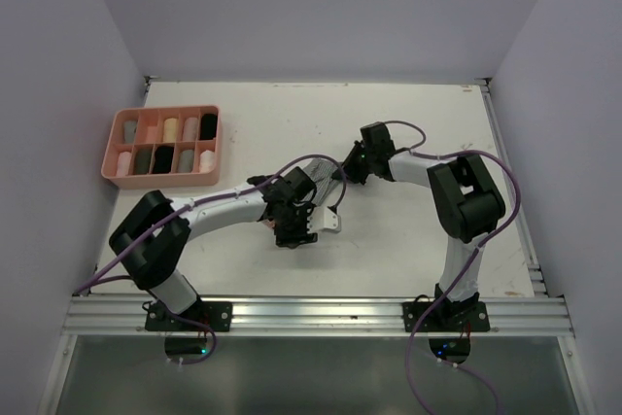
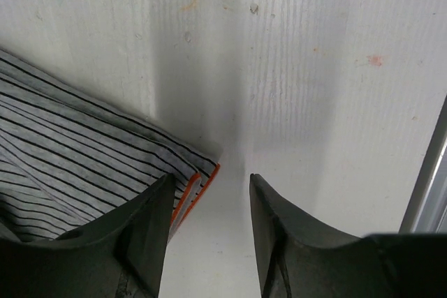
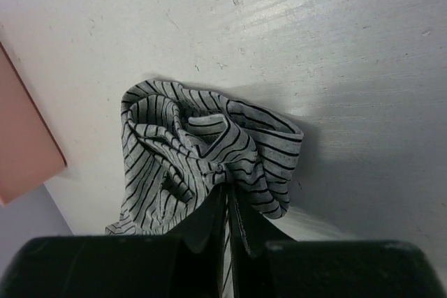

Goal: Roll the underwear
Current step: Fold the underwear

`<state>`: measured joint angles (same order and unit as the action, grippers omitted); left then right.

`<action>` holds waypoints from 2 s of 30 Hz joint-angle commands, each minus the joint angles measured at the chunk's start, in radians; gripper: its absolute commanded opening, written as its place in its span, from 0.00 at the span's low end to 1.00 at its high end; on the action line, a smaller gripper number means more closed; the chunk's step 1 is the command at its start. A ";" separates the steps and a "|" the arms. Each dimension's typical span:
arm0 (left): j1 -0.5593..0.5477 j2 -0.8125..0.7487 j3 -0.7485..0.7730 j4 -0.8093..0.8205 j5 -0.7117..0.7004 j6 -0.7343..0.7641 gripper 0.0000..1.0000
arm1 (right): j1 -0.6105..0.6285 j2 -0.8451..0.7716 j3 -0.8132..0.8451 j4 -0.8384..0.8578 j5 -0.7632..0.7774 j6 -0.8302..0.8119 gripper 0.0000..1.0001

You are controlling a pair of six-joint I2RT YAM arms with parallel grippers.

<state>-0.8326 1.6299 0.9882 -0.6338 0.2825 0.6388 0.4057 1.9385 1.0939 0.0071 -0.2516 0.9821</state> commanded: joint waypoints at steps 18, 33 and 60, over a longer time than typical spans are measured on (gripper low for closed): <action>0.088 -0.208 0.112 0.006 -0.034 -0.175 0.83 | -0.008 -0.025 0.208 -0.390 0.063 -0.189 0.30; 0.538 -0.153 0.116 -0.064 0.080 -0.237 0.54 | 0.036 -0.322 0.044 -0.308 0.006 -0.155 0.19; 0.675 0.010 0.026 0.022 0.268 -0.280 0.58 | 0.407 -0.112 -0.055 0.053 -0.014 0.184 0.12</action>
<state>-0.1638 1.6230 1.0039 -0.6533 0.4866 0.3809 0.7940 1.8282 1.0561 0.0315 -0.2867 1.1366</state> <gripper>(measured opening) 0.586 0.120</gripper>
